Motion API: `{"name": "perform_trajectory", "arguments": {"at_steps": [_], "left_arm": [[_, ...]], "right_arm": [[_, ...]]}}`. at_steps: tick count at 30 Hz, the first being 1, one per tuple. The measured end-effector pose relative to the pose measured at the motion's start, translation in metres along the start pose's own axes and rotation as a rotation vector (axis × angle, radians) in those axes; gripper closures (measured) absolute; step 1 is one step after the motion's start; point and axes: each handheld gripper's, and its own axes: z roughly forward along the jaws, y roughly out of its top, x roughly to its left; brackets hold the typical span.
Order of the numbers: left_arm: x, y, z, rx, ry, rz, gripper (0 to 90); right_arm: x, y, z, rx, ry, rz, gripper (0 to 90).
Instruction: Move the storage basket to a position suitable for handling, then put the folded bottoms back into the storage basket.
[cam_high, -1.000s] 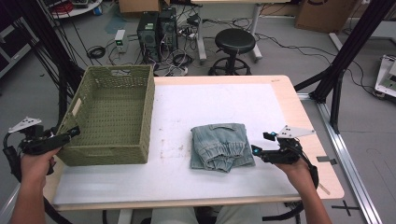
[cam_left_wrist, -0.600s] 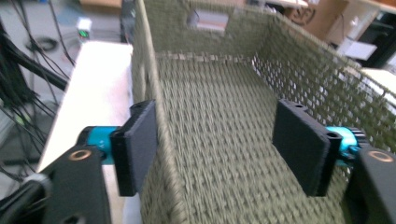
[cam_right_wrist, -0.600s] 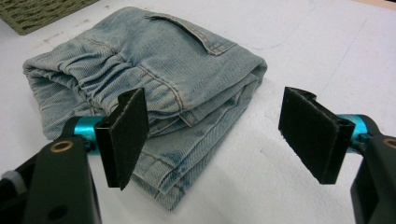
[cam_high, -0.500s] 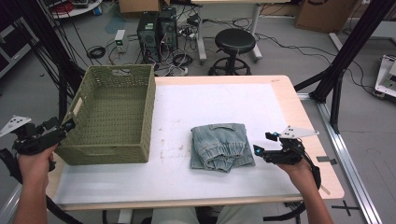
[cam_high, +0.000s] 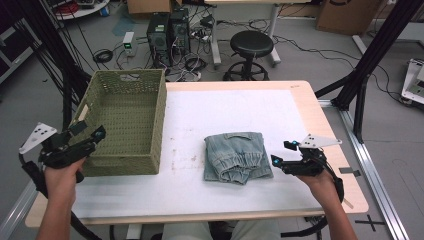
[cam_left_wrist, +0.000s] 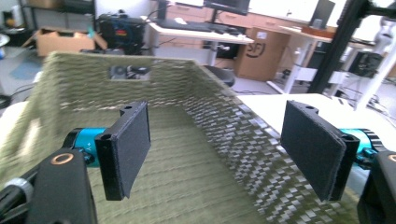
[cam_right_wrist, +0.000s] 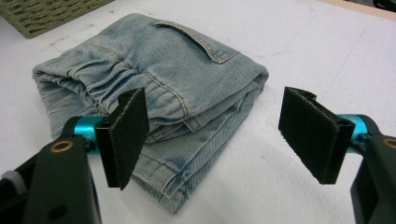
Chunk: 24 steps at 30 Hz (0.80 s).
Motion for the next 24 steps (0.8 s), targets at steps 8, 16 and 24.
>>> {"name": "perform_trajectory", "arguments": {"at_steps": [8,16,24], "left_arm": [[-0.028,0.002,0.024,0.021,-0.049,0.031,24.1],[-0.045,-0.001,0.040,0.027,-0.077,0.026,24.1],[-0.069,-0.003,0.053,0.026,-0.146,0.044,24.1]], "right_arm": [[-0.003,0.002,-0.002,-0.007,-0.009,0.003,24.6],[-0.010,0.001,-0.004,-0.015,-0.015,0.011,24.6],[-0.010,0.003,-0.004,-0.017,-0.014,0.011,24.6]]}}
